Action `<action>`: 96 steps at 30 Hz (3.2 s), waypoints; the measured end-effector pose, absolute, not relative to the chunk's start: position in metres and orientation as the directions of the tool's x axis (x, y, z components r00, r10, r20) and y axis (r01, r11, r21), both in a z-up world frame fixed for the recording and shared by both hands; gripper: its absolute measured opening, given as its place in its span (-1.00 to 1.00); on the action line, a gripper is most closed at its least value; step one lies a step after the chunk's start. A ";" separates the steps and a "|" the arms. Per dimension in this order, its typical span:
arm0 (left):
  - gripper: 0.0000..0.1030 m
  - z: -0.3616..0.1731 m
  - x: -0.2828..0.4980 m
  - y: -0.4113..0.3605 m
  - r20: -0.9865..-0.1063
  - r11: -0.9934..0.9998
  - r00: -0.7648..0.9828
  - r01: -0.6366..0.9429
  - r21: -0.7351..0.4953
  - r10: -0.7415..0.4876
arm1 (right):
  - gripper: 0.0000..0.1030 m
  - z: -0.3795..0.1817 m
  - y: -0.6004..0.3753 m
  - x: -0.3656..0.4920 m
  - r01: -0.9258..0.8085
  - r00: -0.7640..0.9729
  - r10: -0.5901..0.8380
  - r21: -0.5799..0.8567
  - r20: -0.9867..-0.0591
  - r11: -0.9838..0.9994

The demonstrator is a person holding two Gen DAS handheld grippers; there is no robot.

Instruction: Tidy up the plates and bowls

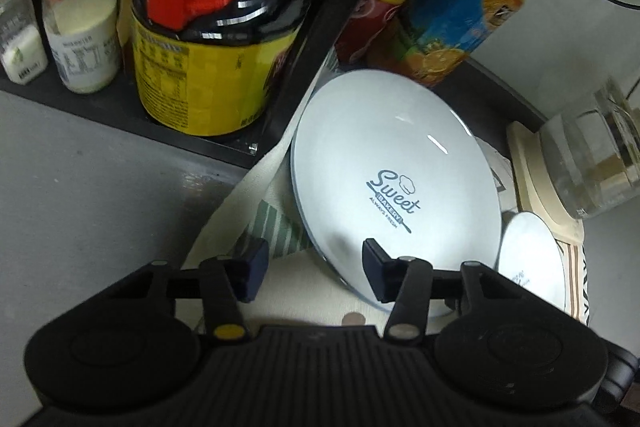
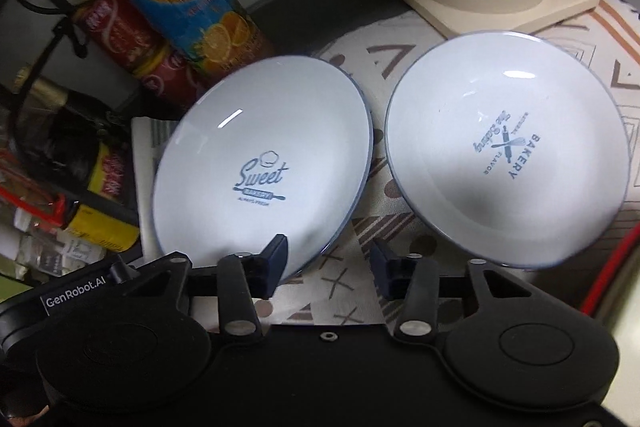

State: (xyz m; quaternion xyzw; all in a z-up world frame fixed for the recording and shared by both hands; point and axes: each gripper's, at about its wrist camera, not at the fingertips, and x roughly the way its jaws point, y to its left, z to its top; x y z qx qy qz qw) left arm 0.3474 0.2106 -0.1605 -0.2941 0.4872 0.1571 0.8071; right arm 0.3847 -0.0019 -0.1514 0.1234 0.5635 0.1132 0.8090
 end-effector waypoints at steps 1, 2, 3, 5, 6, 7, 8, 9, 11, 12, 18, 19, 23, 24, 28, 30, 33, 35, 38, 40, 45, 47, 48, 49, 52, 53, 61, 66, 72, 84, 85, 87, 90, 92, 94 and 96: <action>-0.10 -0.164 0.349 0.211 -0.881 0.777 0.472 -0.541 -0.322 -0.036 | -0.25 -0.155 -0.001 0.387 -0.039 0.333 0.324 0.330 -0.886 0.943; -0.15 -0.167 0.350 0.211 -0.882 0.775 0.469 -0.544 -0.322 -0.037 | -0.29 -0.158 0.000 0.389 -0.037 0.328 0.323 0.329 -0.888 0.944; -0.20 -0.169 0.352 0.211 -0.884 0.772 0.466 -0.548 -0.322 -0.038 | -0.32 -0.160 0.001 0.391 -0.035 0.324 0.319 0.326 -0.891 0.945; -0.27 -0.173 0.355 0.211 -0.884 0.769 0.465 -0.549 -0.327 -0.044 | -0.34 -0.164 0.004 0.394 -0.036 0.320 0.319 0.325 -0.892 0.945; -0.30 -0.175 0.356 0.211 -0.884 0.768 0.464 -0.550 -0.329 -0.047 | -0.35 -0.166 0.005 0.396 -0.036 0.317 0.319 0.325 -0.893 0.945; -0.32 -0.176 0.357 0.211 -0.886 0.766 0.462 -0.552 -0.329 -0.048 | -0.35 -0.168 0.006 0.398 -0.033 0.314 0.314 0.320 -0.896 0.947; -0.35 -0.178 0.358 0.212 -0.887 0.766 0.458 -0.554 -0.328 -0.048 | -0.35 -0.170 0.007 0.399 -0.029 0.311 0.313 0.321 -0.897 0.947; -0.37 -0.180 0.359 0.212 -0.888 0.766 0.458 -0.554 -0.328 -0.049 | -0.35 -0.171 0.006 0.401 -0.022 0.310 0.315 0.325 -0.897 0.946; -0.40 -0.181 0.361 0.211 -0.885 0.768 0.463 -0.552 -0.325 -0.042 | -0.36 -0.174 0.008 0.404 -0.018 0.310 0.315 0.326 -0.897 0.945; -0.41 -0.181 0.361 0.211 -0.883 0.771 0.469 -0.549 -0.323 -0.035 | -0.37 -0.175 0.008 0.404 -0.020 0.311 0.315 0.325 -0.897 0.945; -0.70 -0.181 0.363 0.211 -0.879 0.774 0.476 -0.547 -0.320 -0.027 | -0.64 -0.177 0.010 0.410 -0.027 0.329 0.324 0.334 -0.887 0.942; -0.70 -0.179 0.361 0.211 -0.877 0.778 0.480 -0.541 -0.319 -0.026 | -0.65 -0.176 0.009 0.410 -0.024 0.329 0.324 0.335 -0.887 0.942; -0.73 -0.168 0.354 0.209 -0.860 0.795 0.510 -0.515 -0.321 -0.017 | -0.72 -0.166 0.009 0.403 -0.062 0.361 0.330 0.330 -0.872 0.942; -0.73 -0.165 0.352 0.209 -0.859 0.796 0.512 -0.512 -0.323 -0.019 | -0.72 -0.162 0.009 0.401 -0.077 0.371 0.333 0.329 -0.867 0.941; -0.73 -0.155 0.343 0.207 -0.854 0.805 0.520 -0.497 -0.325 -0.023 | -0.72 -0.152 0.007 0.392 -0.093 0.393 0.330 0.319 -0.859 0.943; -0.72 -0.152 0.337 0.206 -0.856 0.802 0.516 -0.499 -0.330 -0.031 | -0.71 -0.149 0.003 0.389 -0.082 0.394 0.334 0.329 -0.856 0.941; -0.73 -0.148 0.329 0.200 -0.849 0.806 0.527 -0.490 -0.331 -0.028 | -0.71 -0.144 0.000 0.379 -0.085 0.402 0.330 0.324 -0.854 0.942; -0.73 -0.145 0.324 0.195 -0.846 0.811 0.532 -0.484 -0.329 -0.025 | -0.71 -0.141 -0.002 0.371 -0.092 0.409 0.330 0.321 -0.851 0.943; -0.72 -0.139 0.314 0.193 -0.844 0.813 0.535 -0.480 -0.331 -0.028 | -0.71 -0.137 -0.005 0.360 -0.091 0.419 0.329 0.321 -0.846 0.943; -0.72 -0.135 0.309 0.192 -0.840 0.817 0.542 -0.473 -0.331 -0.026 | -0.71 -0.133 -0.005 0.354 -0.089 0.427 0.329 0.323 -0.842 0.942; -0.72 -0.123 0.293 0.186 -0.828 0.822 0.560 -0.461 -0.334 -0.023 | -0.71 -0.121 -0.007 0.335 -0.106 0.453 0.332 0.320 -0.827 0.941; -0.72 -0.118 0.286 0.185 -0.825 0.824 0.564 -0.458 -0.335 -0.022 | -0.71 -0.115 -0.008 0.327 -0.108 0.461 0.335 0.322 -0.822 0.940; -0.72 -0.116 0.281 0.184 -0.823 0.825 0.568 -0.455 -0.334 -0.020 | -0.71 -0.113 -0.008 0.322 -0.112 0.465 0.336 0.322 -0.819 0.940; -0.72 -0.114 0.276 0.184 -0.821 0.827 0.571 -0.453 -0.333 -0.018 | -0.71 -0.110 -0.008 0.317 -0.115 0.468 0.337 0.322 -0.817 0.940; -0.72 -0.109 0.263 0.181 -0.817 0.829 0.577 -0.452 -0.331 -0.012 | -0.71 -0.104 -0.007 0.302 -0.128 0.477 0.340 0.319 -0.810 0.939; -0.72 -0.107 0.258 0.181 -0.817 0.829 0.577 -0.451 -0.331 -0.012 | -0.71 -0.102 -0.007 0.297 -0.132 0.479 0.341 0.317 -0.809 0.939; -0.72 -0.104 0.220 0.172 -0.819 0.835 0.574 -0.442 -0.329 -0.019 | -0.71 -0.097 -0.009 0.259 -0.157 0.482 0.337 0.298 -0.809 0.941; -0.71 -0.105 0.197 0.169 -0.820 0.829 0.572 -0.449 -0.333 -0.021 | -0.71 -0.096 -0.009 0.239 -0.170 0.479 0.335 0.288 -0.812 0.942; -0.71 -0.106 0.181 0.166 -0.822 0.832 0.569 -0.447 -0.329 -0.019 | -0.71 -0.097 -0.012 0.222 -0.179 0.474 0.334 0.282 -0.815 0.942; -0.71 -0.115 0.154 0.162 -0.838 0.819 0.545 -0.466 -0.334 -0.031 | -0.71 -0.103 -0.014 0.197 -0.182 0.459 0.326 0.271 -0.826 0.945; -0.71 -0.116 0.152 0.162 -0.840 0.818 0.542 -0.469 -0.333 -0.032 | -0.71 -0.103 -0.014 0.195 -0.182 0.457 0.324 0.269 -0.829 0.946; -0.70 -0.117 0.150 0.162 -0.846 0.818 0.533 -0.470 -0.332 -0.038 | -0.71 -0.105 -0.015 0.192 -0.178 0.452 0.322 0.269 -0.832 0.946; -0.70 -0.119 0.147 0.161 -0.849 0.822 0.527 -0.465 -0.328 -0.041 | -0.71 -0.108 -0.015 0.188 -0.174 0.444 0.318 0.268 -0.838 0.948; -0.70 -0.121 0.146 0.161 -0.853 0.822 0.519 -0.466 -0.327 -0.044 | -0.71 -0.110 -0.015 0.187 -0.176 0.437 0.317 0.266 -0.842 0.948; -0.69 -0.124 0.145 0.162 -0.857 0.818 0.512 -0.471 -0.330 -0.051 | -0.71 -0.111 -0.014 0.185 -0.175 0.434 0.313 0.261 -0.845 0.949; -0.69 -0.125 0.144 0.163 -0.859 0.816 0.509 -0.473 -0.332 -0.054 | -0.71 -0.112 -0.014 0.185 -0.172 0.431 0.310 0.261 -0.847 0.950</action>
